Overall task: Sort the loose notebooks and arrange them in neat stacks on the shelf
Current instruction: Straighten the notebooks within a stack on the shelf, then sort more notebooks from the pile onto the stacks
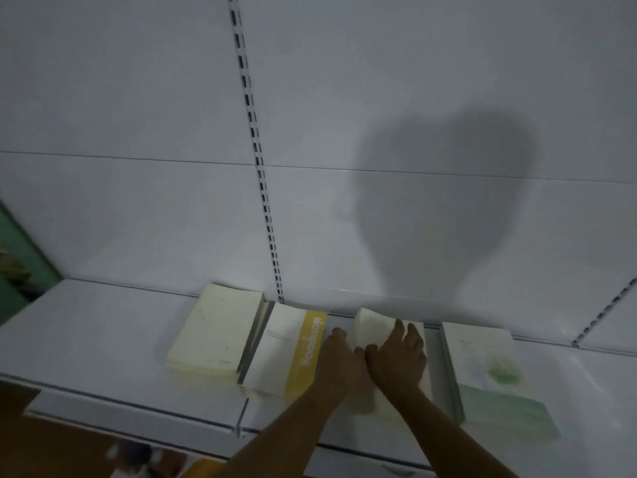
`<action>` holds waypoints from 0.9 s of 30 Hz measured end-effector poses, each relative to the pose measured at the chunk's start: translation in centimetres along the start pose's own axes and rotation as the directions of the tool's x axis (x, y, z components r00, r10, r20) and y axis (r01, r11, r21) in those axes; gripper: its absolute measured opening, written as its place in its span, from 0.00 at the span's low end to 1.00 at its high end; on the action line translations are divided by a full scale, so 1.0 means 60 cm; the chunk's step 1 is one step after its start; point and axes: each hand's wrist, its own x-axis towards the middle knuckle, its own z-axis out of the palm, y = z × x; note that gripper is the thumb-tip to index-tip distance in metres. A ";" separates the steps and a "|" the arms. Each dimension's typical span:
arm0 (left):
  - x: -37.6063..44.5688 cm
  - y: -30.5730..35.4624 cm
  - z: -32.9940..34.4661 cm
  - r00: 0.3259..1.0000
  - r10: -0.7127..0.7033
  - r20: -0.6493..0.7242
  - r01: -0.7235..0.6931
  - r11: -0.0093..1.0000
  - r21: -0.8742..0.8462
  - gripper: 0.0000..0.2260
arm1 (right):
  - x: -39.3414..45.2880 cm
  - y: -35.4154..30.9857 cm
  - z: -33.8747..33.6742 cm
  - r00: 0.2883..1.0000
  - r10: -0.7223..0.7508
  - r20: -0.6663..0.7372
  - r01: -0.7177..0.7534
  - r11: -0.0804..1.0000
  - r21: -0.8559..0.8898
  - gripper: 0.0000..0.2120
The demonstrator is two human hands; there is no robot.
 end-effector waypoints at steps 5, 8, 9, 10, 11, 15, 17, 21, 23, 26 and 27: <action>-0.007 -0.023 -0.067 0.994 -0.036 -0.104 0.038 0.999 0.021 0.17 | -0.014 -0.055 0.008 0.969 -0.230 0.091 0.207 0.956 0.208 0.23; -0.014 -0.044 -0.118 0.984 -0.063 -0.169 0.073 0.996 0.052 0.15 | -0.025 -0.090 0.010 0.920 -0.355 0.168 0.296 0.907 0.299 0.21; -0.018 -0.052 -0.135 0.979 -0.083 -0.187 0.094 0.994 0.051 0.15 | -0.029 -0.105 0.010 0.902 -0.389 0.188 0.319 0.893 0.317 0.21; -0.023 -0.061 -0.151 0.973 -0.103 -0.208 0.116 0.992 0.050 0.16 | -0.034 -0.122 0.012 0.884 -0.421 0.206 0.342 0.879 0.331 0.21; -0.030 -0.071 -0.167 0.965 -0.119 -0.234 0.136 0.989 0.059 0.16 | -0.040 -0.142 0.015 0.864 -0.453 0.221 0.366 0.866 0.342 0.21; -0.075 -0.128 -0.228 0.933 -0.175 -0.315 0.229 0.963 0.144 0.19 | -0.078 -0.227 0.040 0.743 -0.604 0.288 0.518 0.792 0.324 0.20; -0.105 -0.164 -0.259 0.909 -0.223 -0.353 0.295 0.941 0.165 0.22 | -0.109 -0.269 0.057 0.669 -0.670 0.322 0.601 0.742 0.296 0.22; -0.172 -0.234 -0.321 0.831 -0.349 -0.433 0.458 0.871 0.177 0.25 | -0.185 -0.336 0.097 0.531 -0.764 0.366 0.718 0.635 0.284 0.23; -0.205 -0.264 -0.345 0.786 -0.406 -0.467 0.513 0.849 0.126 0.25 | -0.225 -0.360 0.112 0.473 -0.791 0.387 0.753 0.592 0.288 0.22; -0.244 -0.307 -0.373 0.734 -0.479 -0.482 0.570 0.820 0.052 0.25 | -0.281 -0.385 0.130 0.404 -0.808 0.429 0.781 0.549 0.298 0.22; -0.253 -0.318 -0.384 0.719 -0.501 -0.481 0.584 0.811 0.028 0.25 | -0.299 -0.393 0.135 0.389 -0.811 0.437 0.789 0.538 0.297 0.22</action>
